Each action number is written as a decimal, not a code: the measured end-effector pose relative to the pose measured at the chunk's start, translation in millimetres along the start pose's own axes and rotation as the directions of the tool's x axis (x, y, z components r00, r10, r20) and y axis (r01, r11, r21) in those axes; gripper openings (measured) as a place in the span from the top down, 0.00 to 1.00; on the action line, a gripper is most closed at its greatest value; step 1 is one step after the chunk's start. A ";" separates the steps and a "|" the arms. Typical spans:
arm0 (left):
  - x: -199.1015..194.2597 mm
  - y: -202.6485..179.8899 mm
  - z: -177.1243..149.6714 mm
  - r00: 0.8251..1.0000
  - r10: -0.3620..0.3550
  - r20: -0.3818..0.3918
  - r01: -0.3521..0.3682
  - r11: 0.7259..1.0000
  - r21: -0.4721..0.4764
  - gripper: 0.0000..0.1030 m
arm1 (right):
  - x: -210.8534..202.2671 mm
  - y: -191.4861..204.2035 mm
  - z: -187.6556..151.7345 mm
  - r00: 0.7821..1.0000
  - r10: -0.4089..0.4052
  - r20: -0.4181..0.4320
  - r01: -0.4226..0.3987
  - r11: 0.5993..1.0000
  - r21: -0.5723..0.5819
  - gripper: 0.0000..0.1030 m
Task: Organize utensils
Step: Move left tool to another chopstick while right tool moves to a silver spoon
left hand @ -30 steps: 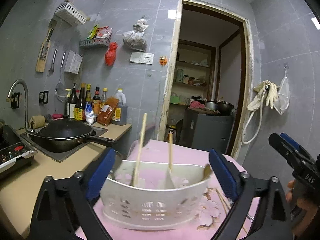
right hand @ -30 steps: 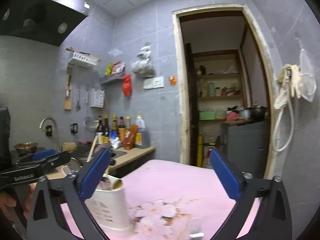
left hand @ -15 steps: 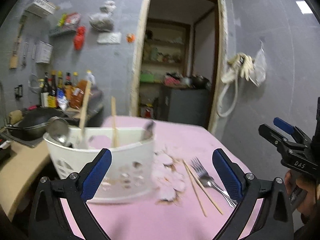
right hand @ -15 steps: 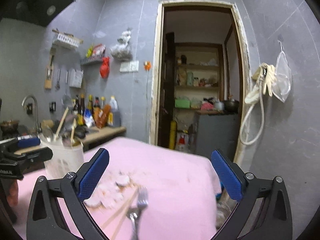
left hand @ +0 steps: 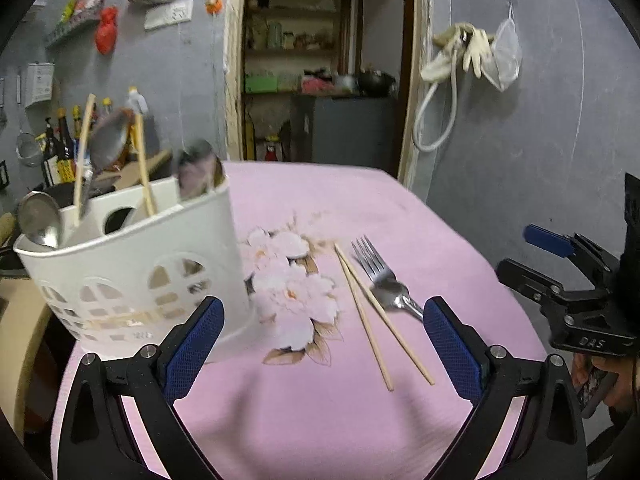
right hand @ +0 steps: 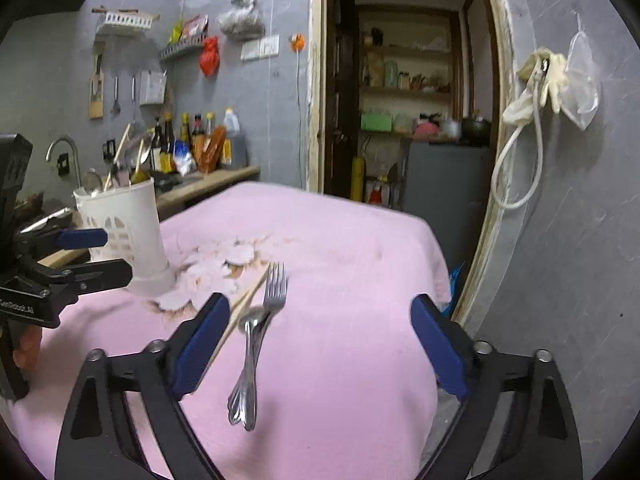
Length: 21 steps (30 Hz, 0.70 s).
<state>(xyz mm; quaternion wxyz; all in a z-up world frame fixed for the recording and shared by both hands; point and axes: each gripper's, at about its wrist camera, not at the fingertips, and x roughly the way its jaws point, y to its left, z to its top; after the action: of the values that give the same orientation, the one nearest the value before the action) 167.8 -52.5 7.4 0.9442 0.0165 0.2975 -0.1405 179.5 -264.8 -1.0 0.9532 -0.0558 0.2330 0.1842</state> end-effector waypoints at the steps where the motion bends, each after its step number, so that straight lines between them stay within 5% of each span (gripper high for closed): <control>1: 3.9 -1.2 -0.1 1.000 -0.006 -0.018 0.006 1.000 0.006 0.10 | 2.2 -0.6 -1.1 1.000 0.006 -0.013 -0.006 1.000 0.002 0.21; 11: 42.4 -7.4 -4.0 0.971 -0.085 -0.226 0.090 0.996 0.013 0.51 | 28.8 -4.0 -19.5 0.967 0.143 -0.209 -0.136 0.990 0.048 0.53; 21: 75.7 -11.8 -12.2 0.917 -0.121 -0.379 0.128 0.992 -0.008 0.68 | 28.2 7.1 -33.1 0.936 0.213 -0.280 -0.213 0.977 0.031 0.65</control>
<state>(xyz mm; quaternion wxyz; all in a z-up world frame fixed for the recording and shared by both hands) 217.1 -81.8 -44.8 0.8579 0.0323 0.4735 -0.1969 186.0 -255.4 -43.5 0.8848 -0.0558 0.3710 0.2765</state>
